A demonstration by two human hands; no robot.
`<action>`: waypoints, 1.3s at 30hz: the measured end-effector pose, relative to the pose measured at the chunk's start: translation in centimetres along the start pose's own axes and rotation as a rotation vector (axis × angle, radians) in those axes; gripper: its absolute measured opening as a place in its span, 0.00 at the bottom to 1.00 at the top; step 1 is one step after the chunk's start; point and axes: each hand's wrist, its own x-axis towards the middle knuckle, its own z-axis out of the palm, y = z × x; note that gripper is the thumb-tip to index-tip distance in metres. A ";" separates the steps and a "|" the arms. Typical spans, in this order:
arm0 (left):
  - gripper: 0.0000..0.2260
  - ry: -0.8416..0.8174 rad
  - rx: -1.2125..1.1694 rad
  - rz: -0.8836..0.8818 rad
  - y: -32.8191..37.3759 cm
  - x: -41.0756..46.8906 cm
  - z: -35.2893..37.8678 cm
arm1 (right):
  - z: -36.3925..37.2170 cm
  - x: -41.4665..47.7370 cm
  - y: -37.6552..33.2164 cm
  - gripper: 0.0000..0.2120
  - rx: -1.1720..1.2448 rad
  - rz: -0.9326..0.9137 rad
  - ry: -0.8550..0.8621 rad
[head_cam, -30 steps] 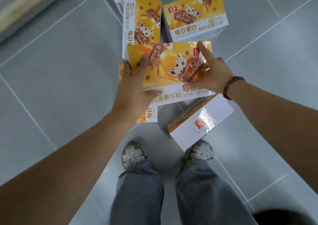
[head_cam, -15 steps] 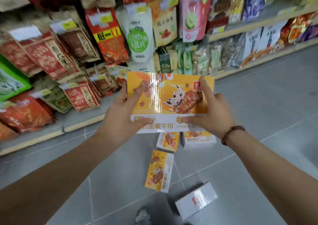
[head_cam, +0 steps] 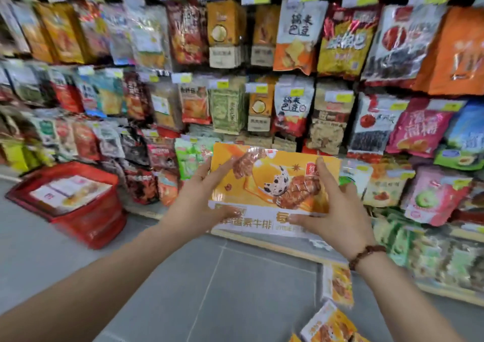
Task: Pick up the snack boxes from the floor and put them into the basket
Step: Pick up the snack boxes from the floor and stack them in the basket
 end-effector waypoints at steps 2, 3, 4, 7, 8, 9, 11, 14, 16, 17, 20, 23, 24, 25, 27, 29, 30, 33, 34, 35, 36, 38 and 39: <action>0.42 0.057 0.030 -0.049 -3.0 -1.1 -2.8 | 2.2 1.4 -3.3 0.56 0.015 -0.055 -0.054; 0.42 0.080 0.036 -0.079 -4.8 -1.8 -4.1 | 3.6 2.0 -5.1 0.56 0.017 -0.079 -0.083; 0.42 0.098 0.042 -0.107 -6.6 -2.3 -5.4 | 5.1 2.7 -6.8 0.56 0.017 -0.099 -0.109; 0.42 0.138 0.046 -0.193 -12.1 -3.5 -8.7 | 9.8 4.8 -12.1 0.55 0.006 -0.148 -0.174; 0.42 0.155 0.041 -0.218 -13.8 -3.8 -9.6 | 11.3 5.4 -13.7 0.55 0.002 -0.167 -0.195; 0.42 0.173 0.034 -0.240 -15.5 -4.1 -10.4 | 12.8 6.1 -15.4 0.55 0.004 -0.186 -0.209; 0.42 0.202 0.045 -0.283 -18.7 -4.4 -12.1 | 15.6 7.3 -18.5 0.54 0.011 -0.222 -0.225; 0.45 0.258 0.088 -0.333 -22.8 -5.3 -14.6 | 19.4 9.0 -22.5 0.53 0.006 -0.260 -0.271; 0.46 0.285 0.083 -0.376 -25.7 -5.7 -15.9 | 21.9 10.3 -25.1 0.53 -0.007 -0.302 -0.302; 0.45 0.297 0.077 -0.406 -27.1 -5.9 -16.5 | 23.3 11.1 -26.3 0.53 -0.013 -0.324 -0.322; 0.44 0.352 0.037 -0.475 -32.1 -6.0 -17.7 | 27.6 14.1 -29.6 0.54 -0.006 -0.395 -0.373; 0.45 0.391 0.022 -0.543 -37.0 -5.4 -18.8 | 32.2 17.4 -32.8 0.54 -0.029 -0.447 -0.439; 0.45 0.401 0.009 -0.569 -38.5 -5.0 -19.2 | 33.8 18.6 -33.8 0.54 -0.035 -0.465 -0.456; 0.45 0.417 -0.004 -0.592 -40.1 -4.5 -19.5 | 35.4 20.0 -34.8 0.54 -0.032 -0.482 -0.470; 0.44 0.449 -0.007 -0.618 -43.3 -3.3 -20.0 | 38.6 22.8 -36.5 0.54 -0.010 -0.522 -0.497; 0.45 0.475 -0.008 -0.649 -46.3 -2.0 -20.7 | 41.4 25.7 -38.3 0.54 0.001 -0.569 -0.545; 0.46 0.483 -0.004 -0.677 -47.6 -1.4 -21.0 | 42.6 27.1 -39.3 0.53 -0.002 -0.587 -0.572; 0.46 0.521 0.013 -0.768 -51.4 0.1 -21.5 | 46.5 30.9 -42.5 0.53 -0.053 -0.651 -0.636; 0.45 0.538 0.008 -0.788 -52.9 0.4 -21.7 | 47.9 32.0 -43.6 0.53 -0.082 -0.669 -0.653; 0.45 0.549 -0.006 -0.813 -54.4 0.6 -21.9 | 49.5 32.9 -44.6 0.53 -0.098 -0.681 -0.671; 0.47 0.554 -0.026 -0.852 -56.0 0.7 -22.0 | 51.1 33.7 -45.5 0.53 -0.095 -0.688 -0.695; 0.46 0.559 -0.043 -0.904 -59.3 0.9 -22.5 | 54.6 35.3 -47.3 0.53 -0.078 -0.705 -0.752; 0.45 0.561 -0.042 -0.920 -61.2 1.0 -22.7 | 56.3 36.1 -48.3 0.53 -0.089 -0.709 -0.779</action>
